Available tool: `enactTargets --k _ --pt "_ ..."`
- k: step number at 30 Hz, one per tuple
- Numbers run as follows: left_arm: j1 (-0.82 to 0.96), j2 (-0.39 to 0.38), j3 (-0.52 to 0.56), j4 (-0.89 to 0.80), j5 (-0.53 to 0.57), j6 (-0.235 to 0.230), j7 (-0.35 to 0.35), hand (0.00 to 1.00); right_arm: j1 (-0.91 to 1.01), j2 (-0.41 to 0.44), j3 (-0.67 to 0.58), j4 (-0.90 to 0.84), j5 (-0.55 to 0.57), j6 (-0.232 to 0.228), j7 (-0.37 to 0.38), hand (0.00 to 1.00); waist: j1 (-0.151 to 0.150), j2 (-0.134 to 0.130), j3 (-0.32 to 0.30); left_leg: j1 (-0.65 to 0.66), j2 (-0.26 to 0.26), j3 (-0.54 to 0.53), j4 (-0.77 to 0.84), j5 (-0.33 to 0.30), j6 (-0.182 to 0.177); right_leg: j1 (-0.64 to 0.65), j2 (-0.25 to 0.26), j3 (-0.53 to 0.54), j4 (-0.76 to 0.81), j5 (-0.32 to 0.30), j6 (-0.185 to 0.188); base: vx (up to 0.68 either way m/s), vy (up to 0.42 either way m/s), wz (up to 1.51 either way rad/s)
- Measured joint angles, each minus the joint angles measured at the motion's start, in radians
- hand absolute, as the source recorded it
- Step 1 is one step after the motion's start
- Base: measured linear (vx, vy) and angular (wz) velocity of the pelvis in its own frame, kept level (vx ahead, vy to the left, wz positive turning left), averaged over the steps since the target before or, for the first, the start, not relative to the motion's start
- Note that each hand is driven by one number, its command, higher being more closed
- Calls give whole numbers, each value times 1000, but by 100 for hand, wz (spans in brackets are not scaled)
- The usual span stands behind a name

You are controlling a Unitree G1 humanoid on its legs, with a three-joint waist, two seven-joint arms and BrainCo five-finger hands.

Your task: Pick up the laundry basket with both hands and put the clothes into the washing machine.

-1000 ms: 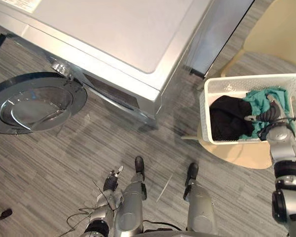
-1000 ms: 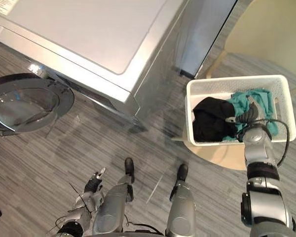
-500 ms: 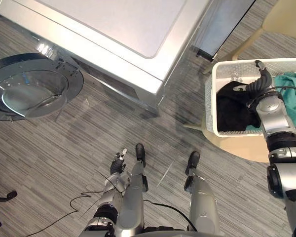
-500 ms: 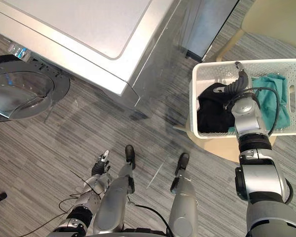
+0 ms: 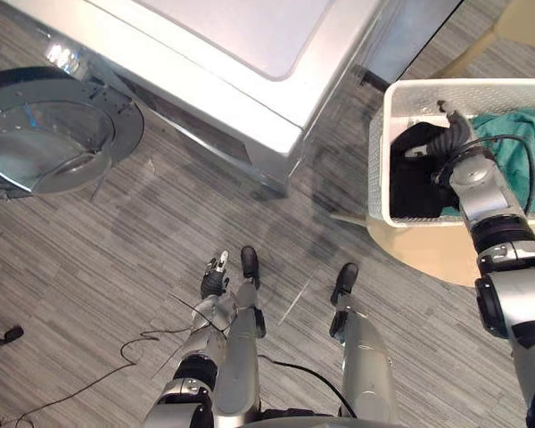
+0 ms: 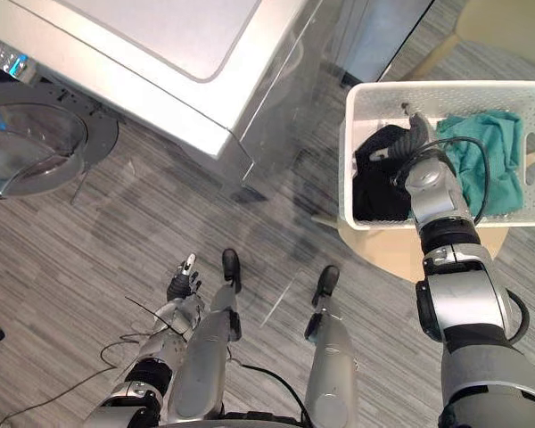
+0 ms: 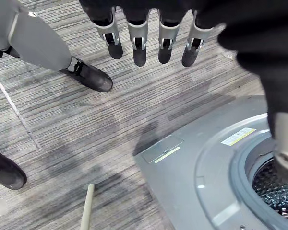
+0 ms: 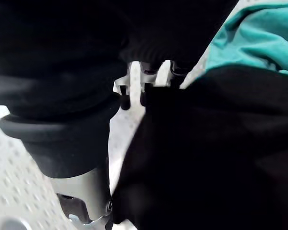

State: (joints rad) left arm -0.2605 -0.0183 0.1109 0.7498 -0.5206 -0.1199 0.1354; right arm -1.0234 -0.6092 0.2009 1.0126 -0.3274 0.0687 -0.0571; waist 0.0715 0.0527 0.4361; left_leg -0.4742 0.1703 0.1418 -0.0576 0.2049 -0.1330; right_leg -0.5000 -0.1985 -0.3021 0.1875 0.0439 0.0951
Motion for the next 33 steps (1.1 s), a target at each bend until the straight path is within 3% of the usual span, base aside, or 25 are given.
enactTargets --k 9,10,20,26,33 --pt "0 -15 -13 -21 -18 1 0 0 -30 -2 95 65 -106 7 42 0 0 0 0 -1 3 16 -5 4 2 -12 2 1 4 0 0 7 -11 -2" --pt "1 -16 -22 -30 -18 1 1 0 -30 -2 97 69 -106 9 42 100 0 0 0 -2 4 16 -5 4 2 -12 2 1 5 0 0 0 0 0" --pt "0 -23 -42 -179 -39 -22 21 0 -31 2 113 106 -92 19 -26 100 24 1 -1 -20 5 35 -7 4 2 -49 2 16 19 -1 -1 2 -10 -4" --pt "16 -28 -103 -330 10 -23 34 0 56 -8 104 112 -24 9 -86 100 27 2 -1 15 1 35 8 4 2 9 -8 -6 19 -1 -1 44 -7 10" --pt "104 14 -196 -516 110 -42 17 0 241 -8 -141 31 28 -21 -134 100 35 2 -4 138 3 38 27 -4 6 157 -10 -41 29 -41 -2 -5 -18 10"
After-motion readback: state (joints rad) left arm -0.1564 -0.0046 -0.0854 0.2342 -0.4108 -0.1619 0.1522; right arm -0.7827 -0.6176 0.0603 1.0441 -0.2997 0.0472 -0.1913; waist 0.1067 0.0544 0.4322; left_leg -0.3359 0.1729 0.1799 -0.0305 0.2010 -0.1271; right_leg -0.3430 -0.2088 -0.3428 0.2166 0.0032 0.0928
